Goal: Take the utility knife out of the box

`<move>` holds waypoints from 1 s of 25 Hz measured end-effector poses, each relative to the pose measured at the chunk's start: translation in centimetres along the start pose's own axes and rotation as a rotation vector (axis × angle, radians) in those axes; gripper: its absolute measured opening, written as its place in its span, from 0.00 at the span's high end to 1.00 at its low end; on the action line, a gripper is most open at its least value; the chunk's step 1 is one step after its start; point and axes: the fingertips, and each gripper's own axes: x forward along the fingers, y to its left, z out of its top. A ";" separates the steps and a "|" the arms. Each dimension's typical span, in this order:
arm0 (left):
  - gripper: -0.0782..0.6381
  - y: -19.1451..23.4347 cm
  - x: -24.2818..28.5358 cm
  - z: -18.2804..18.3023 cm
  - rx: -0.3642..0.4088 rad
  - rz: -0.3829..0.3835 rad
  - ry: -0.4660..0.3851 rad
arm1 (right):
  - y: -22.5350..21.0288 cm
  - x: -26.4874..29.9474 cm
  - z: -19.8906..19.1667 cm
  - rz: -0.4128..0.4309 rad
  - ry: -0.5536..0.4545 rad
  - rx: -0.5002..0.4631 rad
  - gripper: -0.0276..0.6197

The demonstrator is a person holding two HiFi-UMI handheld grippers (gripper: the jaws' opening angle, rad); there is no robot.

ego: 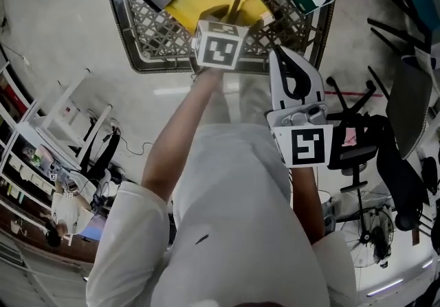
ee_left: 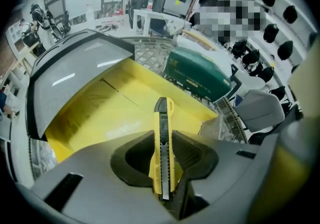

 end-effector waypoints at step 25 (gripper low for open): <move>0.74 -0.4 -18.3 4.4 0.033 0.006 -0.422 | 6.6 -5.0 6.2 0.012 -0.139 -0.154 0.96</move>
